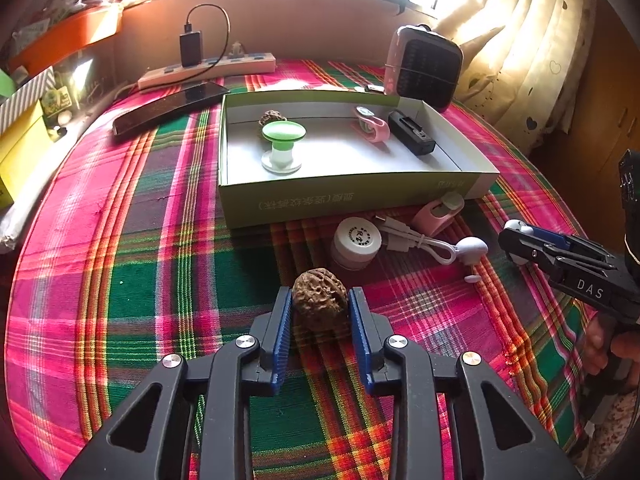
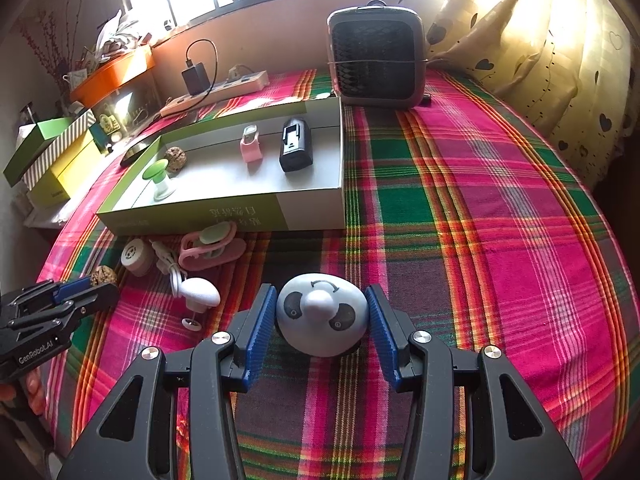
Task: Organize objects
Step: 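Close left tool on the walnut while right tool closes on the white panda-face gadget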
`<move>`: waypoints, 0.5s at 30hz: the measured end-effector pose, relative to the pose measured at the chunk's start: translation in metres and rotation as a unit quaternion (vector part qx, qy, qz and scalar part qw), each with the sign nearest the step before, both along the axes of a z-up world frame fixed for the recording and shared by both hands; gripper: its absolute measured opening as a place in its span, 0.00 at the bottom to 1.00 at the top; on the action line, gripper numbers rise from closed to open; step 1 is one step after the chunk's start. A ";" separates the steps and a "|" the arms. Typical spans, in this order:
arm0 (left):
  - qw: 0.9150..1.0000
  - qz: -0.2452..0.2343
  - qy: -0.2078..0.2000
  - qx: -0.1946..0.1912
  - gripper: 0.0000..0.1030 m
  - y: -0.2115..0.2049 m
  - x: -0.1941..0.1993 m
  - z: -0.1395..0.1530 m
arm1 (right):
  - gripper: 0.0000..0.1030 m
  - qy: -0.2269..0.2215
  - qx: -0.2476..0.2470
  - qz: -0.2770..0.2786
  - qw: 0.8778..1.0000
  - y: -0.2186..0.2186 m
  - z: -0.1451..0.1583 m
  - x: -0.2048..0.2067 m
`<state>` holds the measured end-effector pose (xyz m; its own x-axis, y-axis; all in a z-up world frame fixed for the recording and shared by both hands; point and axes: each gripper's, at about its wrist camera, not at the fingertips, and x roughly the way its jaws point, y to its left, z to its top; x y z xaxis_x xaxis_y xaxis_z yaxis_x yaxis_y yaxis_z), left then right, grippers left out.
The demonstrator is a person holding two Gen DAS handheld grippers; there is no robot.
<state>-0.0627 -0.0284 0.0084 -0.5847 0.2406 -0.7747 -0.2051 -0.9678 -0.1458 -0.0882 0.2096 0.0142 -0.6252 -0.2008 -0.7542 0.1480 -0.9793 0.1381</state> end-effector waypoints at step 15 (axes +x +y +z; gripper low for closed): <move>1.000 0.000 -0.001 0.001 0.25 0.000 0.000 0.001 | 0.46 -0.001 -0.004 0.004 1.000 -0.001 0.000 0.000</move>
